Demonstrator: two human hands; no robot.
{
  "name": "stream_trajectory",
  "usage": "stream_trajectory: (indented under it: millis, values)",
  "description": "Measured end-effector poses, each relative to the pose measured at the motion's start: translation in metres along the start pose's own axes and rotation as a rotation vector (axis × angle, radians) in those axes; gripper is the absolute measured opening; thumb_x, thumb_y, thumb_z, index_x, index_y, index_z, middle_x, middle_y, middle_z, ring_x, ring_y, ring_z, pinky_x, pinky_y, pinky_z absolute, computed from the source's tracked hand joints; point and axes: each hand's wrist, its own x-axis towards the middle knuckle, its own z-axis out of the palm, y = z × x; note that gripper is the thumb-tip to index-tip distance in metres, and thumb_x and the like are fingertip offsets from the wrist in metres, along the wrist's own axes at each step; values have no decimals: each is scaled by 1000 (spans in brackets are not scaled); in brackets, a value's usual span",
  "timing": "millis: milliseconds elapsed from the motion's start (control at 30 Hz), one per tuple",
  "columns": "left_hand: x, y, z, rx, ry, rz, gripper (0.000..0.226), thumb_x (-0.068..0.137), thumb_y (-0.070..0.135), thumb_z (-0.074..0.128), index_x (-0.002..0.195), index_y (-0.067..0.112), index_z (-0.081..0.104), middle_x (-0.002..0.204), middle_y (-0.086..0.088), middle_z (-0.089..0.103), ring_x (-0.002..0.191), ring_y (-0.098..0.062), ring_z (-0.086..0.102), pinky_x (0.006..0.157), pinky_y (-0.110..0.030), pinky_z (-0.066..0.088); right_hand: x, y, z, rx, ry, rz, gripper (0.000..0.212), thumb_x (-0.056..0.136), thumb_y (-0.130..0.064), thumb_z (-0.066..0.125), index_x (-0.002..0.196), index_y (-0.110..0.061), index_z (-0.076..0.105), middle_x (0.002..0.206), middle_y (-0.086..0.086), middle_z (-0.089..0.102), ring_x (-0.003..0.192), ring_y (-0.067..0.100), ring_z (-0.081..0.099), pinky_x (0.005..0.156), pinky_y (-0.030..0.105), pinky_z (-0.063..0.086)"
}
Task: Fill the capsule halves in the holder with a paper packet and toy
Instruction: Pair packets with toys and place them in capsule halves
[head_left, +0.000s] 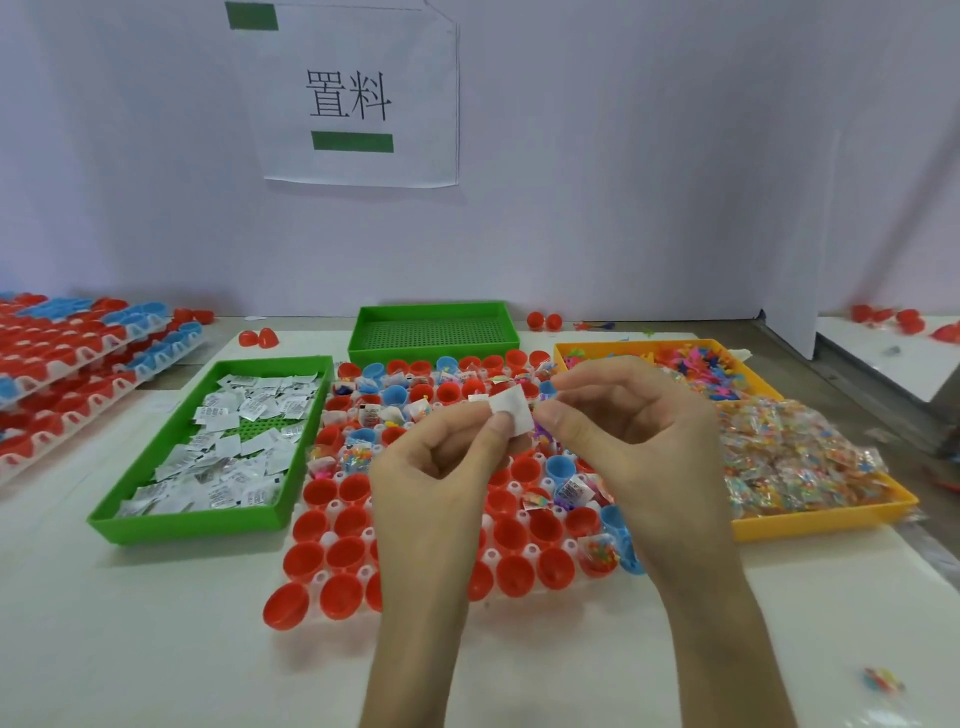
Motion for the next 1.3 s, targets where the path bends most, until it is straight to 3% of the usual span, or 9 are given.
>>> stream_trajectory:
  millis: [233, 367, 567, 700, 800, 867, 1000, 1167, 1300]
  values:
    - [-5, 1, 4, 6, -117, -19, 14, 89, 21, 67, 95, 20, 80, 85, -3, 79, 83, -17, 76, 71, -19, 58, -1, 7, 7, -91, 48, -37, 13, 78, -13, 83, 83, -20, 74, 78, -8, 72, 76, 16, 70, 68, 33, 57]
    - [-2, 2, 2, -60, -175, -76, 25, 78, 31, 70, 99, 20, 80, 92, -4, 79, 89, -19, 76, 74, -19, 58, -2, 8, 8, -210, 77, -138, 15, 79, -12, 81, 82, -25, 74, 78, -16, 71, 78, 14, 68, 69, 32, 55]
    - [0, 1, 1, -172, -109, -143, 24, 68, 18, 77, 92, 13, 80, 89, -11, 78, 84, -24, 77, 71, -21, 58, 1, 14, 4, -258, 119, -187, 9, 89, -16, 74, 93, -24, 75, 88, -17, 72, 87, 10, 69, 74, 22, 52]
    - [2, 2, -7, -116, -80, -96, 28, 68, 22, 77, 94, 13, 79, 87, -10, 78, 83, -22, 77, 70, -20, 58, 8, 42, -39, -504, 147, 117, 22, 87, -18, 75, 102, -33, 70, 100, -17, 68, 88, 4, 62, 68, 11, 46]
    - [3, 2, -8, -83, -89, -86, 24, 68, 25, 77, 90, 16, 80, 85, -9, 78, 83, -21, 76, 71, -20, 58, 7, 63, -69, -695, -22, 450, 24, 82, -25, 80, 102, -33, 69, 103, -10, 68, 93, 11, 61, 87, 41, 53]
    - [4, 0, -7, -76, -88, -97, 23, 67, 25, 76, 88, 17, 80, 85, -9, 78, 83, -22, 76, 72, -20, 58, 6, 68, -74, -697, -30, 480, 20, 79, -22, 83, 91, -33, 72, 91, -13, 70, 83, 11, 63, 88, 50, 54]
    - [3, -1, -8, -47, -108, -102, 26, 69, 24, 76, 93, 13, 78, 86, -8, 78, 84, -22, 76, 73, -21, 58, 5, 74, -75, -637, 85, 413, 23, 79, -10, 82, 79, -31, 73, 77, -9, 71, 68, 15, 67, 68, 44, 60]
    - [2, 1, -10, 32, -128, -90, 8, 78, 19, 76, 85, 21, 79, 82, -5, 78, 83, -19, 75, 75, -20, 58, 5, 77, -75, -568, 239, 262, 23, 78, -8, 82, 77, -30, 74, 76, -16, 71, 71, -1, 66, 58, 9, 46]
    - [0, 2, -9, 66, -141, -86, 14, 72, 30, 75, 85, 28, 79, 83, -4, 78, 86, -22, 75, 79, -26, 59, 4, 74, -75, -480, 359, 193, 18, 80, -12, 82, 81, -30, 76, 79, -14, 74, 75, 1, 69, 64, 16, 55]
